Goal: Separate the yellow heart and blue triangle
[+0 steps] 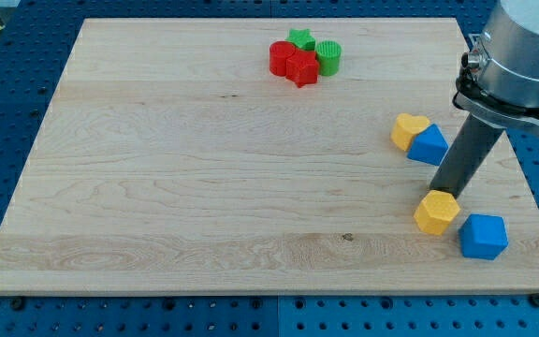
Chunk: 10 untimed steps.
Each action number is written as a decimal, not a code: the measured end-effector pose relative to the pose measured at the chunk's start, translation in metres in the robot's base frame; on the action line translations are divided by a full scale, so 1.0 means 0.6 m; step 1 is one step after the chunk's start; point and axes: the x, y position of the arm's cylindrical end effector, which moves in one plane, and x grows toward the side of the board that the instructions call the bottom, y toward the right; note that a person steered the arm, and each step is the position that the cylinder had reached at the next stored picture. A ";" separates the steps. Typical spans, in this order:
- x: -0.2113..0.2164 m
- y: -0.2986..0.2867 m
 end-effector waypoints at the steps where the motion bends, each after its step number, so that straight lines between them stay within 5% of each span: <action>1: -0.007 -0.008; 3: 0.068 -0.008; 4: 0.029 -0.038; 6: -0.160 -0.150; 7: -0.205 -0.066; 10: -0.143 -0.023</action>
